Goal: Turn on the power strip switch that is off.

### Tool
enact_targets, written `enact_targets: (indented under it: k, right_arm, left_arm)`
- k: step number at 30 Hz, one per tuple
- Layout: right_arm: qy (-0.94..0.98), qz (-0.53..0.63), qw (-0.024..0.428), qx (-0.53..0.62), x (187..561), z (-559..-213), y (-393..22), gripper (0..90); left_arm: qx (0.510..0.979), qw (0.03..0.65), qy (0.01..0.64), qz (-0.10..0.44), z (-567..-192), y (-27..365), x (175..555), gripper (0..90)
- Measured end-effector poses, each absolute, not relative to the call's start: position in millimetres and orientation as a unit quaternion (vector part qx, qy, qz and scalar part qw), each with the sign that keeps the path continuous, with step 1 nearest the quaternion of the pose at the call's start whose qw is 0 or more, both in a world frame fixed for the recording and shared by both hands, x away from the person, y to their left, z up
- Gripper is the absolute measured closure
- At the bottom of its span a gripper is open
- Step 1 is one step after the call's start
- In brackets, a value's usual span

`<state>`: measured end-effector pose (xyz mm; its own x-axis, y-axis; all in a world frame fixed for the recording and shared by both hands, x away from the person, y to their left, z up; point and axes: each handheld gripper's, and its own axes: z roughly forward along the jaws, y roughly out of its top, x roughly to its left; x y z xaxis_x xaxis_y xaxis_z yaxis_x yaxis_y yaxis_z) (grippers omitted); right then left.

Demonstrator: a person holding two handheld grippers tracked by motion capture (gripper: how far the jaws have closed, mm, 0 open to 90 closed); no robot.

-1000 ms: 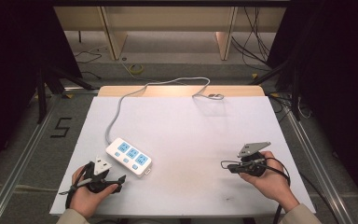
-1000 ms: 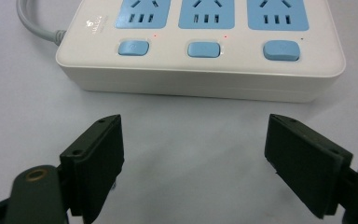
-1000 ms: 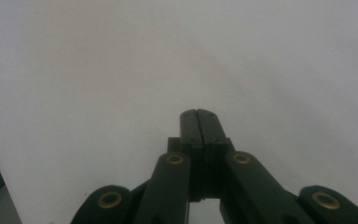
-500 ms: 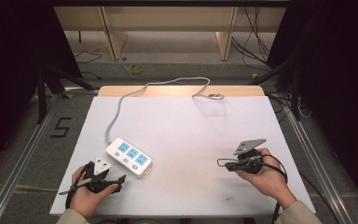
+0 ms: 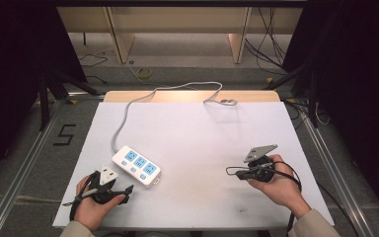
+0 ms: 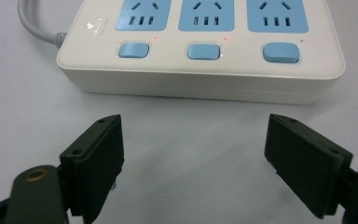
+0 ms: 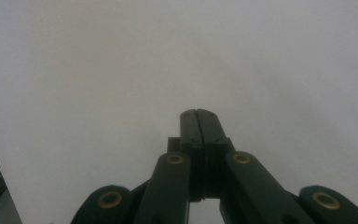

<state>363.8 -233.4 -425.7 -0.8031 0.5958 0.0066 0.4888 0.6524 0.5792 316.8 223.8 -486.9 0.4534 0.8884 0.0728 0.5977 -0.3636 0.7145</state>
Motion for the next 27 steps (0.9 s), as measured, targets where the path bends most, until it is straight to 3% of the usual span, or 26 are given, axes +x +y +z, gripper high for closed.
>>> enact_targets:
  k: [27]
  right_arm:
    - [0.918,0.270,0.082,0.279,370.3,-422.6,-205.1,90.0]
  left_arm:
    - [0.794,0.314,0.467,0.230,-486.6,223.0,317.4,19.4]
